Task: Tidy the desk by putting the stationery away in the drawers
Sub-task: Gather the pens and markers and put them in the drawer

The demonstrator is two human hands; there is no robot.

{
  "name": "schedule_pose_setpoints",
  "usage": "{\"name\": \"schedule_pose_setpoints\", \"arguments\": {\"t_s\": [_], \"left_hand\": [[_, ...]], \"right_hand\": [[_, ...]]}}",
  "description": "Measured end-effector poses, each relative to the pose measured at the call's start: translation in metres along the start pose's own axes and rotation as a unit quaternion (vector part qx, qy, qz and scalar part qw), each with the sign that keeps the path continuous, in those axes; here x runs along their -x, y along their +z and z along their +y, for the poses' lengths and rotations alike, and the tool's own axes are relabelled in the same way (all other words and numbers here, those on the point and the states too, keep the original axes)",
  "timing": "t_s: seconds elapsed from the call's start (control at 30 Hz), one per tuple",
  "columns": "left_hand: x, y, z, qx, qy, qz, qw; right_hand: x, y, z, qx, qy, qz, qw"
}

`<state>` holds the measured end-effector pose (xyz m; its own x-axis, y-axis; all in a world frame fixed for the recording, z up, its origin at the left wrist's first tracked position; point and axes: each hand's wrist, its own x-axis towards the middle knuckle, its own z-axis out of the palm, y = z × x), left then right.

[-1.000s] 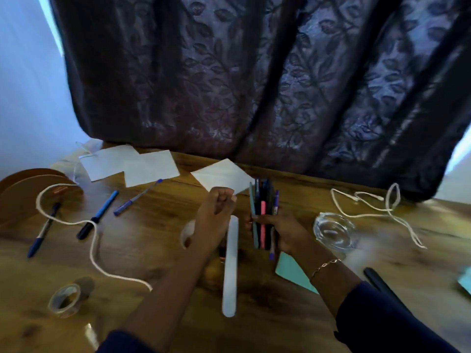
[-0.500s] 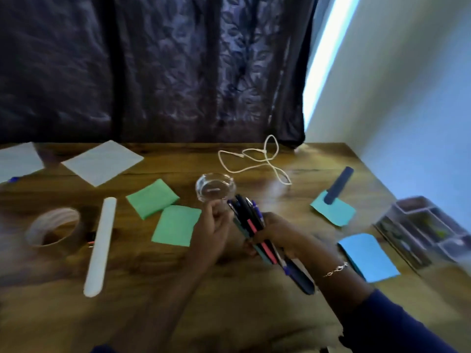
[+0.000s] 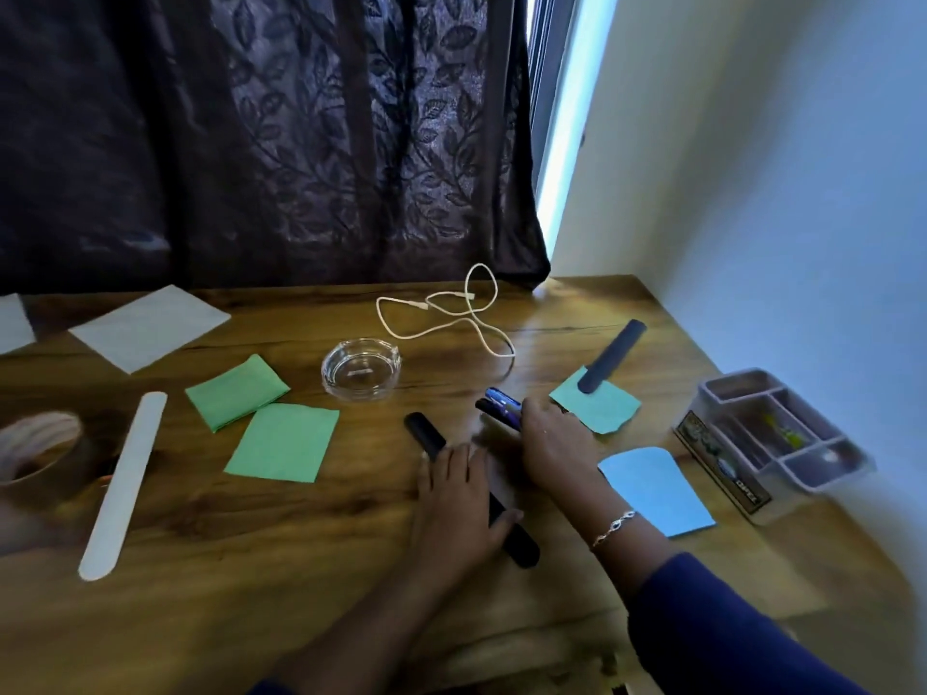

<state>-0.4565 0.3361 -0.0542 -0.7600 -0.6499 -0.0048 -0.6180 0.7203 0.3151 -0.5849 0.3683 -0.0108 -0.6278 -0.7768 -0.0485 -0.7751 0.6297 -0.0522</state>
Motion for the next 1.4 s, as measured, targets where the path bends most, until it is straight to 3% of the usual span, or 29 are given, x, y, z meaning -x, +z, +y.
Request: {"name": "schedule_pose_setpoints", "arguments": {"t_s": [0.13, 0.47, 0.57, 0.7, 0.9, 1.0, 1.17, 1.4], "left_hand": [[0.001, 0.001, -0.002, -0.003, -0.01, -0.026, 1.0], [0.003, -0.005, -0.012, 0.016, 0.007, -0.021, 1.0], [0.004, -0.013, -0.023, 0.014, 0.003, -0.005, 1.0], [0.013, -0.025, -0.048, -0.005, -0.024, 0.011, 1.0], [0.034, -0.049, -0.109, 0.028, -0.103, 0.053, 0.993], [0.046, -0.07, -0.146, 0.03, -0.128, 0.061, 0.989], [0.071, -0.098, -0.228, -0.016, -0.146, 0.058, 0.987], [0.105, -0.145, -0.341, -0.059, -0.18, 0.115, 0.975]], "right_hand": [[0.008, 0.021, -0.005, -0.032, 0.016, -0.073, 0.997], [0.009, 0.026, -0.001, -0.063, 0.019, -0.063, 0.996], [0.012, 0.023, -0.003, -0.071, -0.049, 0.029, 0.996], [0.015, 0.026, -0.025, -0.12, -0.193, 0.152, 0.962], [0.011, 0.028, -0.097, -0.13, -0.283, 0.108, 0.944], [0.009, 0.025, -0.142, -0.114, -0.34, 0.124, 0.925], [0.006, 0.023, -0.235, -0.158, -0.405, 0.109, 0.894], [0.002, 0.024, -0.365, -0.164, -0.451, 0.1, 0.871]]}}
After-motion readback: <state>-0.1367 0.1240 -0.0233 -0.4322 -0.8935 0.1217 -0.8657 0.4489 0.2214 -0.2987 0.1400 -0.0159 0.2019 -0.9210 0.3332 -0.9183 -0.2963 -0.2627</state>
